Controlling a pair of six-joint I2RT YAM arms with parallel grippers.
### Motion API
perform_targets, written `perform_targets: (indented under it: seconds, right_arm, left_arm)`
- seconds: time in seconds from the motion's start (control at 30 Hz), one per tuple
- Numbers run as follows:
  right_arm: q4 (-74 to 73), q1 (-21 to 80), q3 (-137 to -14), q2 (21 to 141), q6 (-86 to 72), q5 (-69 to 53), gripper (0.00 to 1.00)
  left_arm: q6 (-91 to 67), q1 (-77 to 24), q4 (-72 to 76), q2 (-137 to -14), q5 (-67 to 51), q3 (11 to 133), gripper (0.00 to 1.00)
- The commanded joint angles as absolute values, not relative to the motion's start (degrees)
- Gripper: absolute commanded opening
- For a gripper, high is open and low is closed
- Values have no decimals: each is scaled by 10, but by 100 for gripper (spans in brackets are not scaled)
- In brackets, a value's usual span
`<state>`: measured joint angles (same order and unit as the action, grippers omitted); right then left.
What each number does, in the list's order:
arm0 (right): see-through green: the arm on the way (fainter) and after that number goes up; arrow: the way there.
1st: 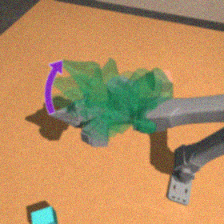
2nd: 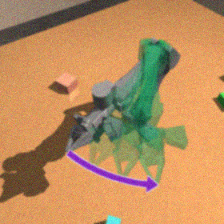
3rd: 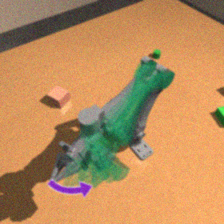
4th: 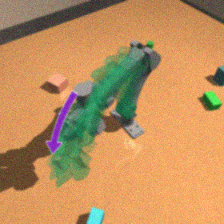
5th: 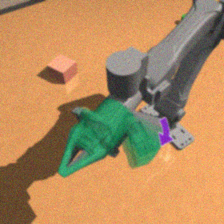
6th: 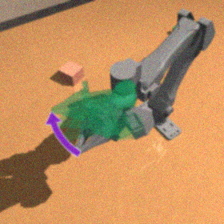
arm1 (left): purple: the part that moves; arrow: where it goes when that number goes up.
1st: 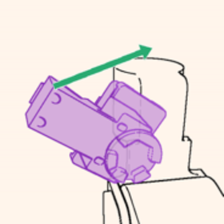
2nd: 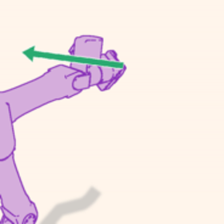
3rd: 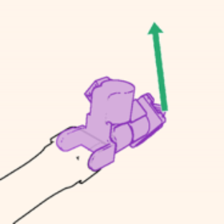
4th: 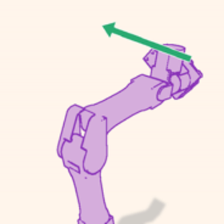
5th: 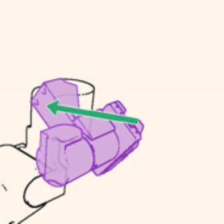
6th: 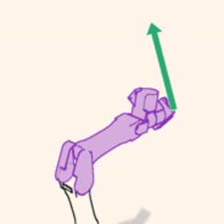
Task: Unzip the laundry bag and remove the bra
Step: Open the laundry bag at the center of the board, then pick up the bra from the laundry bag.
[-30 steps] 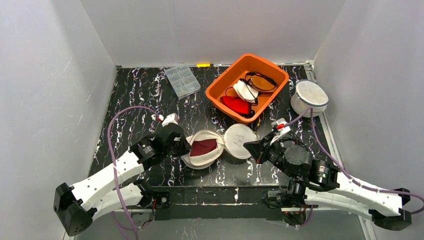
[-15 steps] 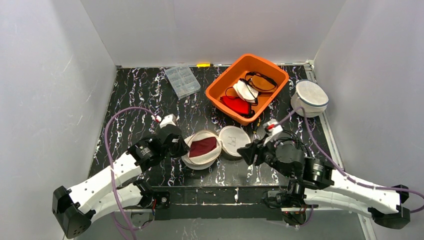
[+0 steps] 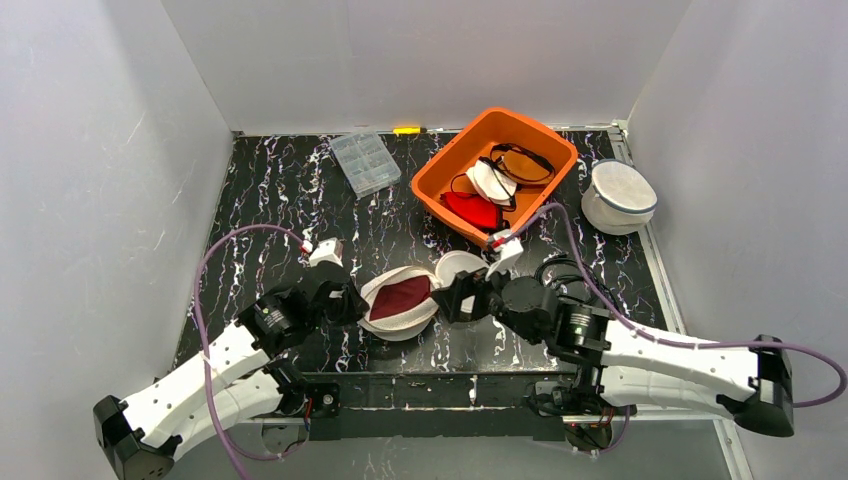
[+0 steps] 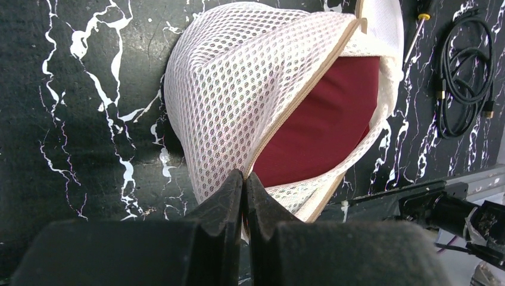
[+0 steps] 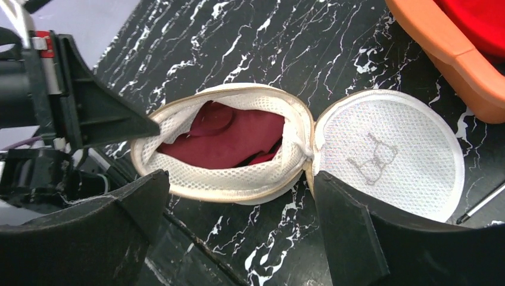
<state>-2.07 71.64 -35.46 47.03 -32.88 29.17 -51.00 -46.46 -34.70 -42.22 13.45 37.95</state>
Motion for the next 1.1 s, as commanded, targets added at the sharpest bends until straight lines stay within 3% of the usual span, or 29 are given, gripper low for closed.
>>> perform_targets:
  seconds: [0.0,0.27,0.4,0.77,0.87,1.07]
  right_arm:
    - [24,715,-392,538,-331,308,99]
    - [30,653,-410,626,-356,254,99]
    - [71,605,-405,652,-350,186,92]
    - [99,604,-446,739,-310,166,85]
    - [76,604,-458,760,-303,179,74]
    - [65,603,-429,745,-307,195,36]
  left_arm:
    - [-481,-465,-340,-414,108,369,3]
    - [-475,-465,-332,-384,85,351,5]
    - [-477,-466,-344,-361,87,346,6]
    - [-477,-465,-359,-347,93,341,9]
    - [-476,-466,-363,-351,97,344,8]
    - [-476,-465,-362,-359,98,342,8]
